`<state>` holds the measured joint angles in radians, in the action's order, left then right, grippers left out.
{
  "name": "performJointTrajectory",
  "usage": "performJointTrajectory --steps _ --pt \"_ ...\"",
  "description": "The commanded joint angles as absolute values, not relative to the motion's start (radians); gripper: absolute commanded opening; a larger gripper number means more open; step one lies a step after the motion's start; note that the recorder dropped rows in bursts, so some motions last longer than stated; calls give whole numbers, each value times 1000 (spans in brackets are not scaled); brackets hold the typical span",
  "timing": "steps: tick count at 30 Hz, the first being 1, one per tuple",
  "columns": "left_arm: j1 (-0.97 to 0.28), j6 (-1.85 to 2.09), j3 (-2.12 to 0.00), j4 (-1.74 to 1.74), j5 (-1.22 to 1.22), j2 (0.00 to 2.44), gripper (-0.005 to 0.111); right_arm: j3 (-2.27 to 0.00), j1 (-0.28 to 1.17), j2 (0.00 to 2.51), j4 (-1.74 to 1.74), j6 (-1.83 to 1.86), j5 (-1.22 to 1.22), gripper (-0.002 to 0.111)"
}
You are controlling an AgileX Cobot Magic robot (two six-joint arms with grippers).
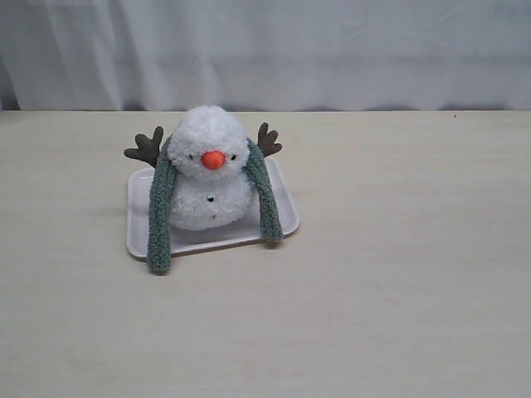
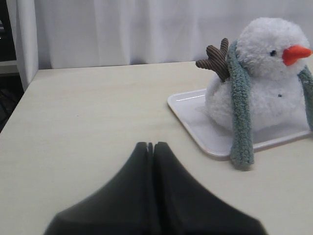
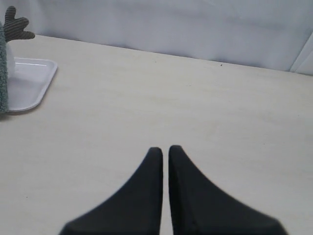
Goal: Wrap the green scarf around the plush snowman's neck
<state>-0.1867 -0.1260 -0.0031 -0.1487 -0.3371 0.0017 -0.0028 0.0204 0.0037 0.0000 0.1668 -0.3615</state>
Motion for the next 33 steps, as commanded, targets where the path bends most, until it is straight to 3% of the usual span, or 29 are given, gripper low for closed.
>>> performJointTrajectory --steps 1,33 --pt "-186 -127 0 -146 -323 0 0 0 14 0 -114 165 -346 4" --pt "-186 -127 0 -146 -321 0 0 0 14 0 -138 165 -345 4"
